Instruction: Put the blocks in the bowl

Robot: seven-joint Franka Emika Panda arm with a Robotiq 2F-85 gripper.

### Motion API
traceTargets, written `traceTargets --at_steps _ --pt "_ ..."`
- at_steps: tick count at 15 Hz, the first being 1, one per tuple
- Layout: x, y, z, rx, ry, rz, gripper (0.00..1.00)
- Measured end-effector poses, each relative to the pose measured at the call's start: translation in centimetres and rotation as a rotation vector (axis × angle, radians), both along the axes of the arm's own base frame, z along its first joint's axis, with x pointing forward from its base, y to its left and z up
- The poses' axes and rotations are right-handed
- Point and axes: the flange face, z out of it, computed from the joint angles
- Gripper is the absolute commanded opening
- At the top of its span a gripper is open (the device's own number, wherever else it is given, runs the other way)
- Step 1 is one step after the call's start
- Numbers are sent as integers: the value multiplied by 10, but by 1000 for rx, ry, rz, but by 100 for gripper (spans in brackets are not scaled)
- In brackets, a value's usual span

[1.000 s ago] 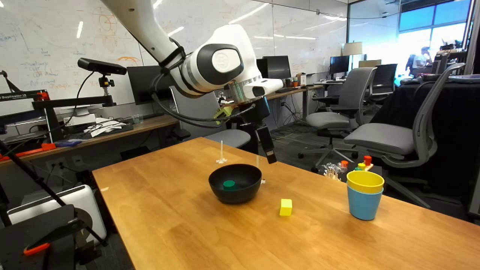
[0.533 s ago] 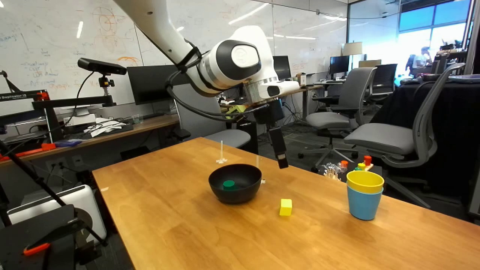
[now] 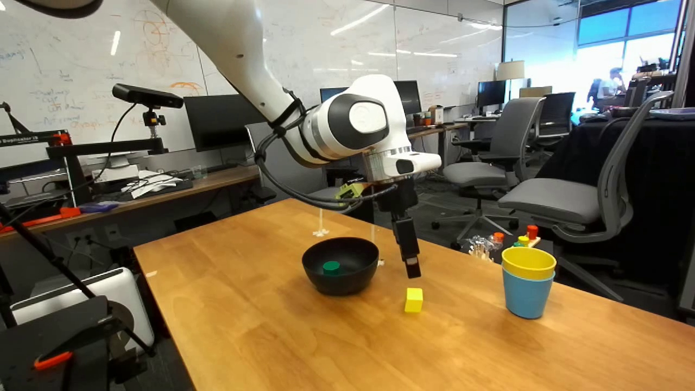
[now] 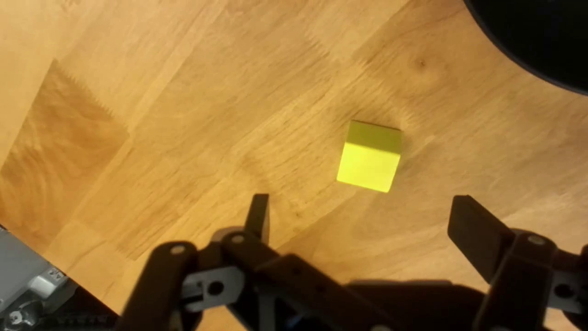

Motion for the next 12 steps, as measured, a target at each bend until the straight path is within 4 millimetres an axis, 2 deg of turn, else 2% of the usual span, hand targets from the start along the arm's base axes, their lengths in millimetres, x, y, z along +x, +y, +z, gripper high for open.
traceTargets --at_steps 4,12 --pt "0 3 -19 -4 19 8 100" --pt "4 -1 -25 -9 19 7 100"
